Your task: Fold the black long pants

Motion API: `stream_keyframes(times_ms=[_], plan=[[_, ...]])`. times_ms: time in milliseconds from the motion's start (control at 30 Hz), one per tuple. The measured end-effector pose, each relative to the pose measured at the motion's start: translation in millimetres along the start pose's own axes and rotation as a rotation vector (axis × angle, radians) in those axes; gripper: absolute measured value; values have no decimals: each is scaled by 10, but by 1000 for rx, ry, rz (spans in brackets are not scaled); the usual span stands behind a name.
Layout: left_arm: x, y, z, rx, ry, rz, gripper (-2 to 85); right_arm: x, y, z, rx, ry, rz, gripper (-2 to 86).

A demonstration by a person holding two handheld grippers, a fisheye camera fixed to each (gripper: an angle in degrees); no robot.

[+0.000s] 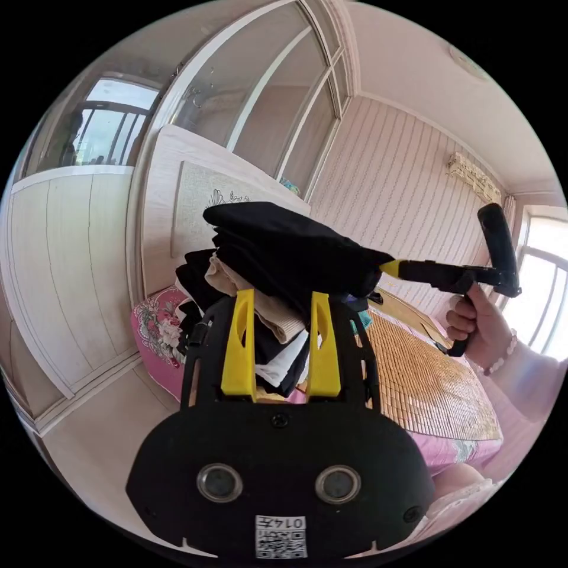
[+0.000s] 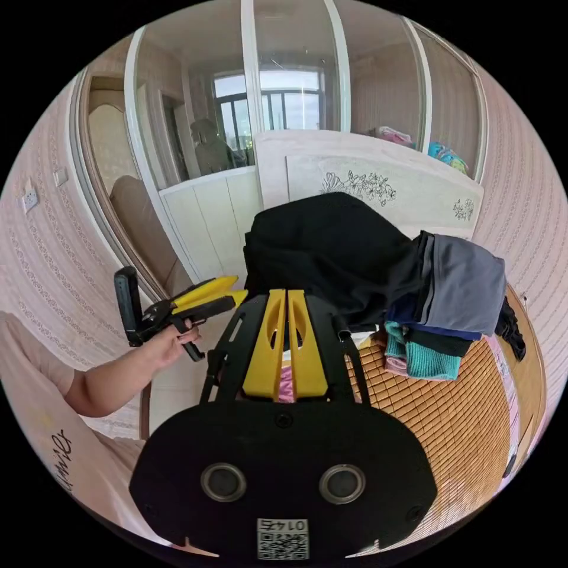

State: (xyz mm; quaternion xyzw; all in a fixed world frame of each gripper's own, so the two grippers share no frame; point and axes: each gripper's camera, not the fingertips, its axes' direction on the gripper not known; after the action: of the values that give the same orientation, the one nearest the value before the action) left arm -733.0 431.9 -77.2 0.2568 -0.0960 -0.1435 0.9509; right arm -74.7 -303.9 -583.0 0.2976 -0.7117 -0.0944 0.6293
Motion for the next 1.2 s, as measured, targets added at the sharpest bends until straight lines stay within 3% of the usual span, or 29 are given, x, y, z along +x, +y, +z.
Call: stream_keyframes(times_ms=[300, 633, 767, 1000, 1200], plan=[[-22, -218, 253, -64, 76, -32, 118, -460, -94, -1309, 256, 29, -89, -4], [-80, -179, 146, -82, 62, -1, -3, -633, 233, -2855, 496, -4, -94, -4], [66, -131, -233, 16, 67, 115, -9, -491, 722, -3571, 587, 37, -2, -4], [501, -16, -1051, 157, 238, 235, -10, -199, 1622, -4471, 631, 76, 236, -4], [929, 275, -1226, 93, 318, 355, -10, -118, 2250, -4841, 551, 168, 406, -4]])
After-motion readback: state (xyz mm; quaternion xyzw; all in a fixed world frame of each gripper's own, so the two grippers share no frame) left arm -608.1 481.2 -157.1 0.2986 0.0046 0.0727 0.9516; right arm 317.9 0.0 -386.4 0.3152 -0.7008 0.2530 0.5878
